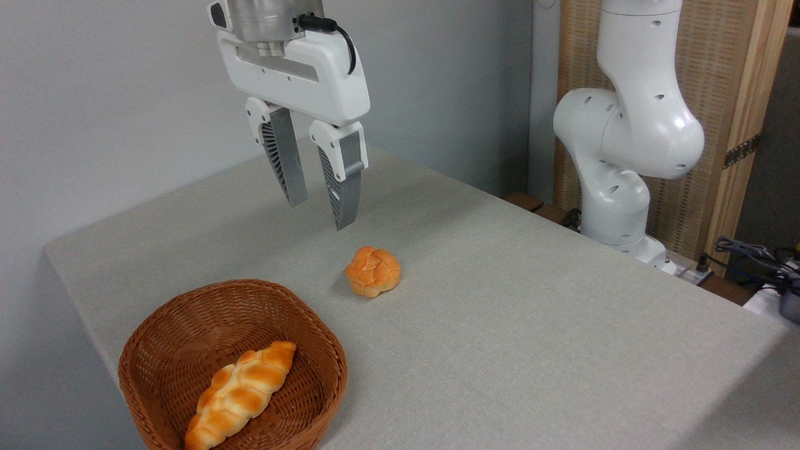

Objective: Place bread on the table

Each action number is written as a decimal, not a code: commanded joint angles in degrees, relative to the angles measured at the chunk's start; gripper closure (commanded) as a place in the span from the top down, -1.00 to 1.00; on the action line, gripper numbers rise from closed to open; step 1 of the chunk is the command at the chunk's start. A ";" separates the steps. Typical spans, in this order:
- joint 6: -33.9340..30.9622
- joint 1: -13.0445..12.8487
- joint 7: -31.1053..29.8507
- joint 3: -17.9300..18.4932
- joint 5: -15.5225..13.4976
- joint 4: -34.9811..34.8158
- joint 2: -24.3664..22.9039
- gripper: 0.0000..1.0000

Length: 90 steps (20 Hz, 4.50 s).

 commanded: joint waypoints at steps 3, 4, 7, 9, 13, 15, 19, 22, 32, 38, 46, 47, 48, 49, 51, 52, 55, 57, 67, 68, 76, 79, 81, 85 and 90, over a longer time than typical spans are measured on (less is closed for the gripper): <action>-0.32 -0.35 0.82 0.65 -1.27 -0.35 -0.10 1.00; -0.32 -0.27 0.82 0.65 -1.27 -0.35 -0.10 1.00; -0.32 -0.27 0.91 0.65 -1.27 -0.35 -0.10 1.00; -0.32 -0.27 0.91 0.56 -1.27 -0.44 -0.02 1.00; -0.32 -0.35 1.00 0.56 -1.27 -0.35 -0.02 1.00; -0.14 -0.35 1.00 0.56 -1.27 -0.35 -0.10 1.00; 4.59 -0.79 0.91 0.38 -1.80 -0.44 -0.02 1.00; 11.61 -0.79 1.00 0.74 -3.38 -0.44 0.86 1.00; 23.15 -1.14 1.00 0.21 -2.42 -0.27 7.19 1.00; 25.00 -1.14 1.08 -0.23 -2.42 -0.09 8.77 1.00; 25.00 -1.23 0.73 -1.64 -0.31 -0.09 9.30 1.00; 25.00 -1.15 0.65 -1.64 -0.22 -0.09 9.21 1.00; 25.00 -1.14 0.64 -1.64 -0.22 -0.09 9.21 1.00; 25.00 -1.14 0.64 -1.64 -0.22 -0.09 9.30 1.00; 25.00 -1.14 0.64 -1.64 -0.13 -0.09 9.30 1.00; 25.00 -1.14 0.64 -1.64 -0.13 -0.09 9.47 1.00; 25.00 -1.14 0.56 -1.72 -0.04 -0.09 10.00 1.00; 25.00 -1.23 0.56 -1.72 -0.04 -0.18 9.91 1.00; 30.96 -1.15 0.73 -1.55 2.07 -0.27 12.19 1.00; 31.58 -1.14 0.73 -1.37 2.07 -0.27 12.55 1.00; 31.68 -0.35 0.29 0.20 1.98 -0.97 17.56 1.00; 31.50 -0.35 0.38 0.38 2.07 -0.97 18.26 1.00; 31.41 -0.09 0.38 0.65 2.07 -1.23 18.44 1.00; 31.41 -0.09 0.29 1.00 2.07 -1.67 19.23 1.00; 31.50 -0.44 0.38 0.47 2.07 -1.67 20.55 1.00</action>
